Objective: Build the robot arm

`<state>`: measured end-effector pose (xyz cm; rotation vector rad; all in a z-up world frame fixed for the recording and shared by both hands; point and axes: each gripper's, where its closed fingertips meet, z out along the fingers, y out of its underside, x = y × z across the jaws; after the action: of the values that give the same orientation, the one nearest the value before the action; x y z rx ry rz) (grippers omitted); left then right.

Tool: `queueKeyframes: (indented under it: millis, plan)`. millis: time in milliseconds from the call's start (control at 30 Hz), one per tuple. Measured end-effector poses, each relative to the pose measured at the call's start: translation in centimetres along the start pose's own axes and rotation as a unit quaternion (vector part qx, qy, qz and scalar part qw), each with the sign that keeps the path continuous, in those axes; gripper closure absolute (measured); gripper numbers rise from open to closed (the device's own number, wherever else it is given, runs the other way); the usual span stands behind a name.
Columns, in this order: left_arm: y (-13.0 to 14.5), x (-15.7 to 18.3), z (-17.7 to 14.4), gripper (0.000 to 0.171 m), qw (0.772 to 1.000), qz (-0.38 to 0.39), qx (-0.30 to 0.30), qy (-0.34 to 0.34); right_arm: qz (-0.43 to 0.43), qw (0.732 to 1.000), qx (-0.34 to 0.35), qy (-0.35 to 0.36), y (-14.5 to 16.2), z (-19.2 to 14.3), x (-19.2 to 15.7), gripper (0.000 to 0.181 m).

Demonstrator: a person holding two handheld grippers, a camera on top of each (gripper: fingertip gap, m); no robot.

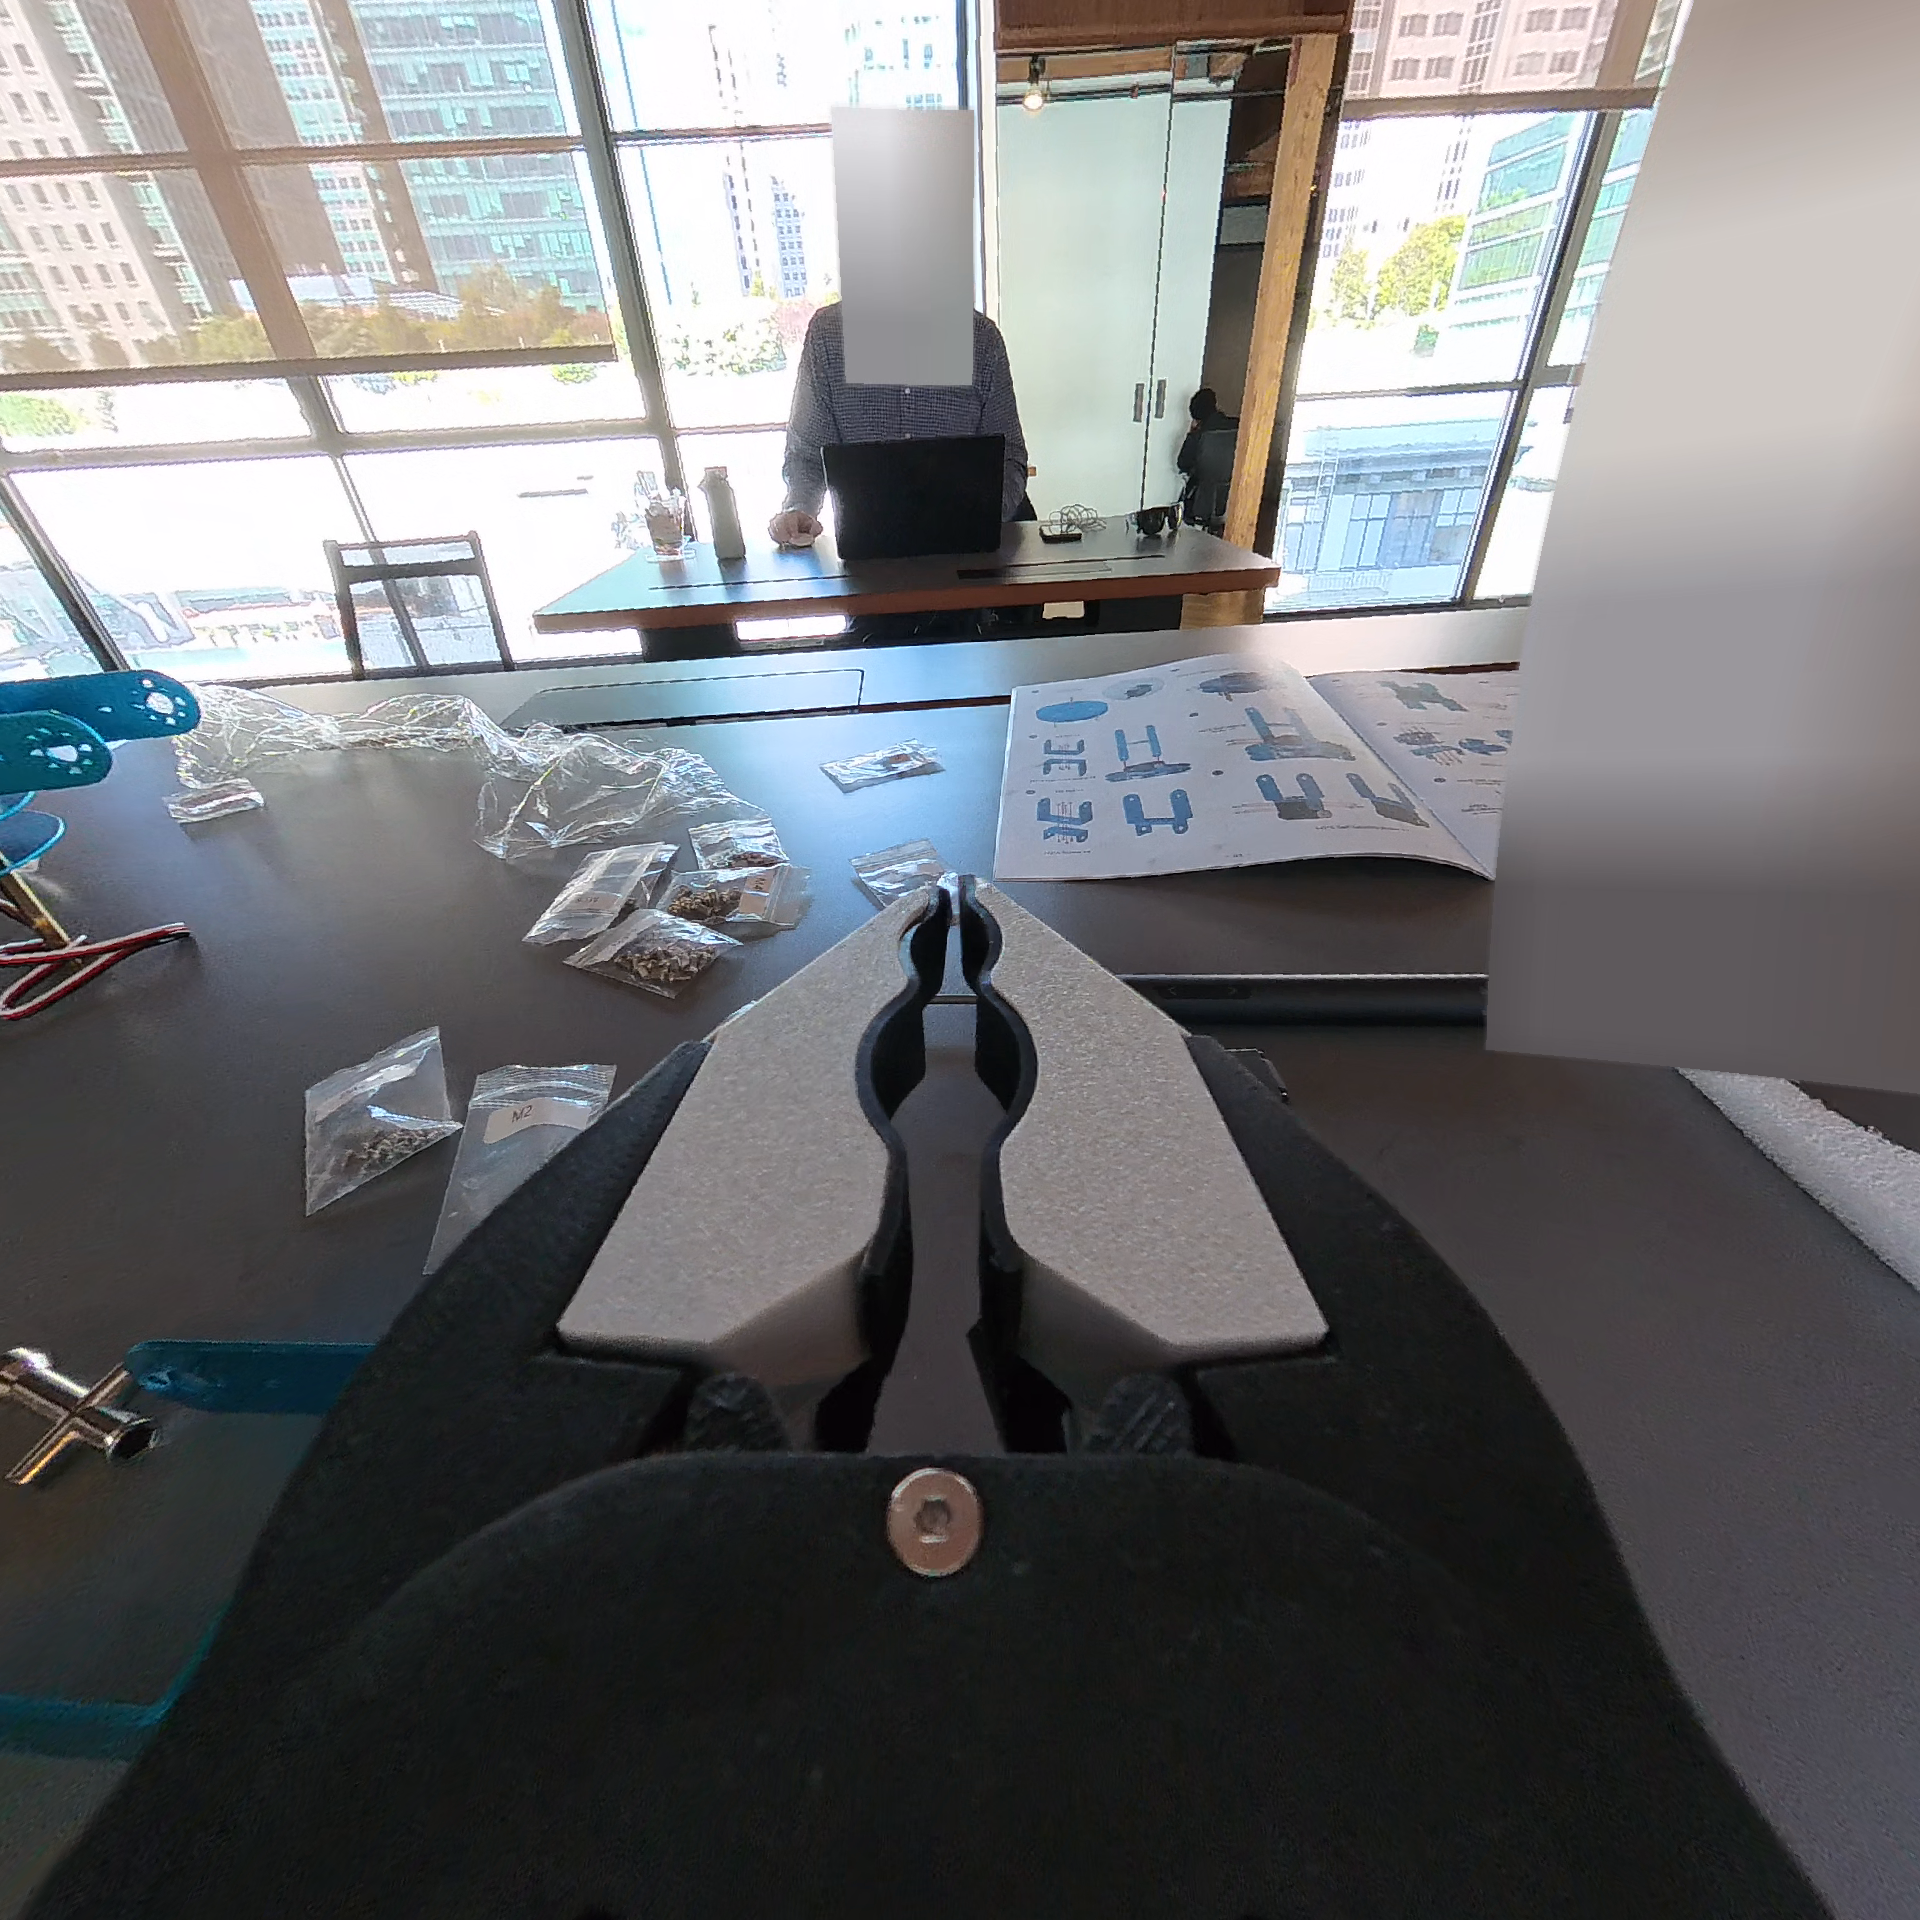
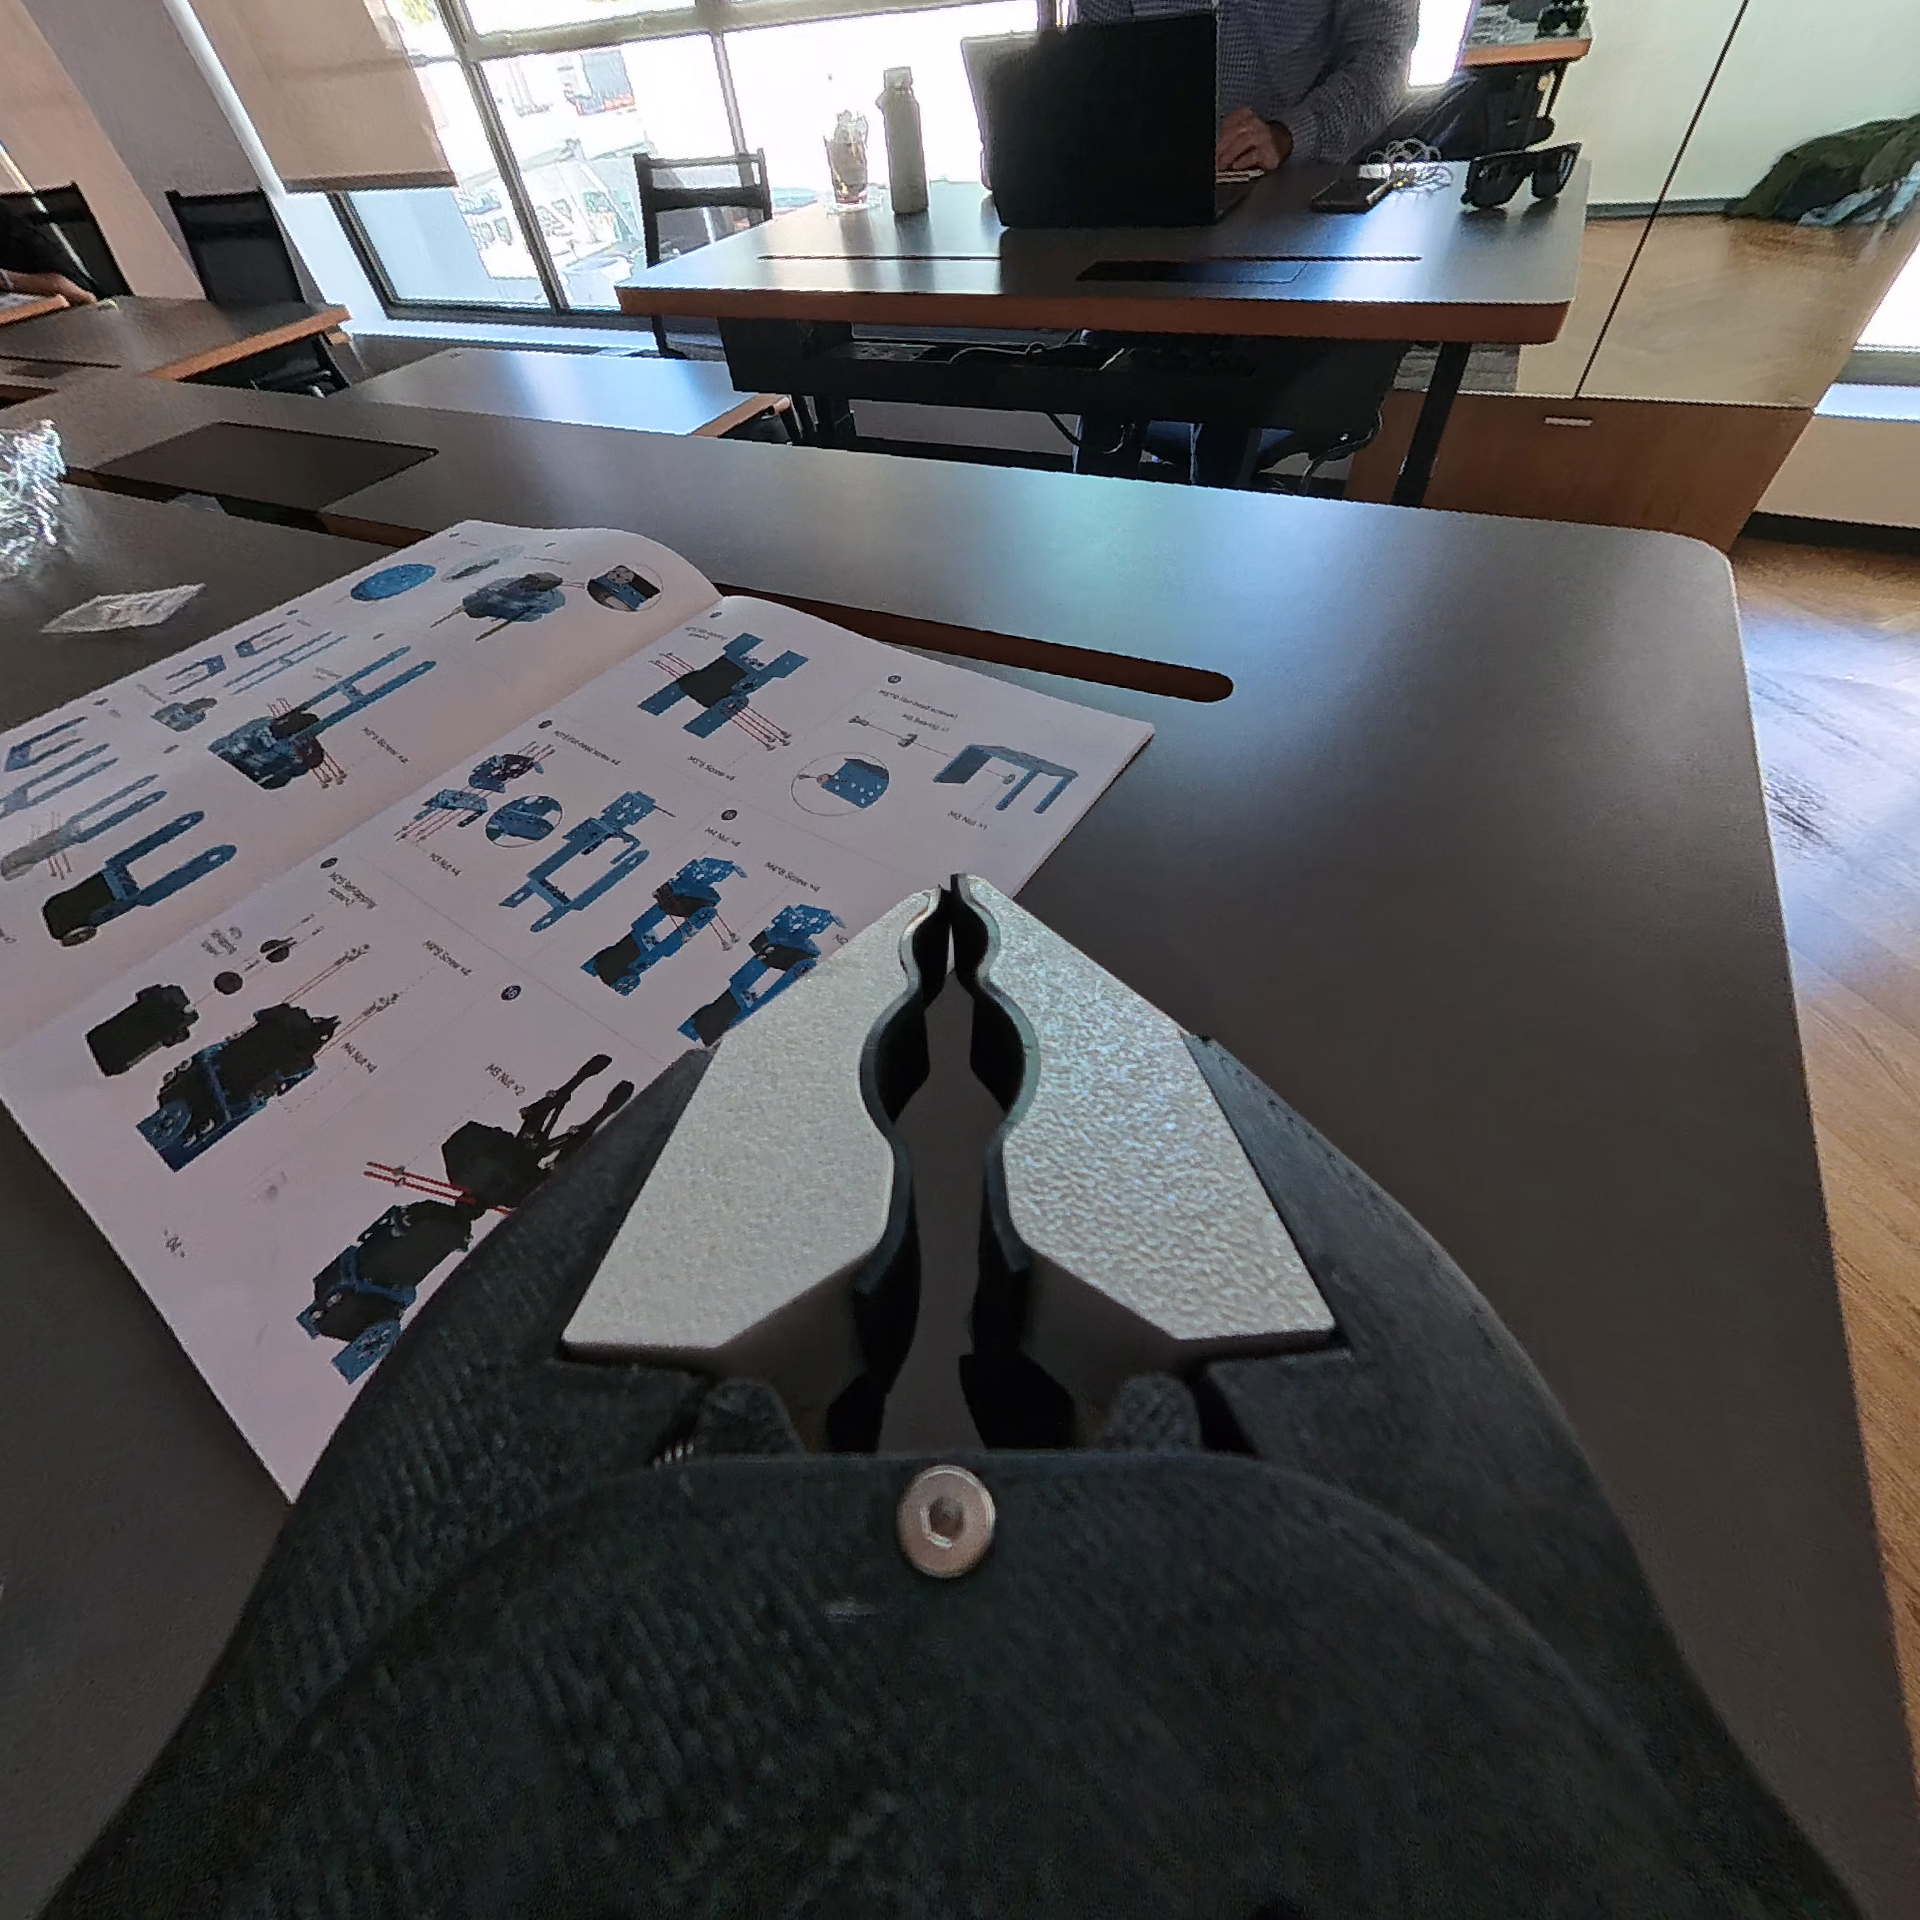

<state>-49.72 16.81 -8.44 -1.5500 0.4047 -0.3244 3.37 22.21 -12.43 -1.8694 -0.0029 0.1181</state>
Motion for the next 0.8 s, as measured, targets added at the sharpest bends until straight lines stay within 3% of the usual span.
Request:
queueKeyframes:
  millis: [267, 700, 800]
  plan:
    - [-0.7, -0.3, -0.5, 0.168, 1.000, -0.012, 0.026, -0.002, 0.035, 0.999, 0.017, -0.014, -0.4, -0.2, 0.4, 0.181]
    - [-1.8, 0.2, -1.6, 0.159, 0.995, -0.066, 0.069, 0.034, -0.007, 0.999, 0.041, 0.020, -0.7, -0.5, -0.1, 0.169]
    - [-0.8, -1.8, -2.4, 0.157, 0.996, -0.083, 0.013, -0.013, -0.019, 0.996, 0.085, 0.033, -1.7, -2.6, -0.8, 0.167]
